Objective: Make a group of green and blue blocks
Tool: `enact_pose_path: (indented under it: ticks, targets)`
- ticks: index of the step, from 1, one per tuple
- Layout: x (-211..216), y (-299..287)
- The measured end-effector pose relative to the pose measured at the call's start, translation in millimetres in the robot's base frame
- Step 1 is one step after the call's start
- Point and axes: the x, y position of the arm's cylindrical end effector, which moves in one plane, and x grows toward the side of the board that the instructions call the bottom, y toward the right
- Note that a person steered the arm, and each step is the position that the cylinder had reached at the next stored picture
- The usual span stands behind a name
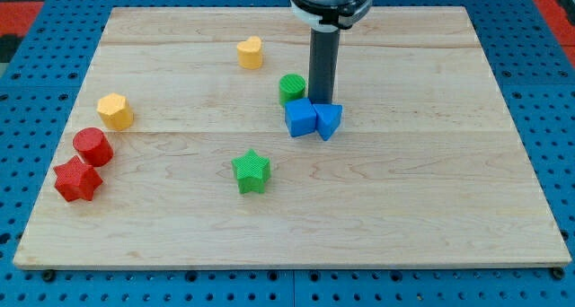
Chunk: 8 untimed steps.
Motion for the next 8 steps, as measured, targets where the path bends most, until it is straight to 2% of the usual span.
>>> enact_pose_path:
  ticks: [1, 2, 3, 4, 5, 6, 7, 8]
  targets:
    - [14, -33]
    - [15, -95]
    - [37, -101]
    - [16, -93]
    - [-39, -77]
    - [-58, -33]
    - [-1, -14]
    - [24, -8]
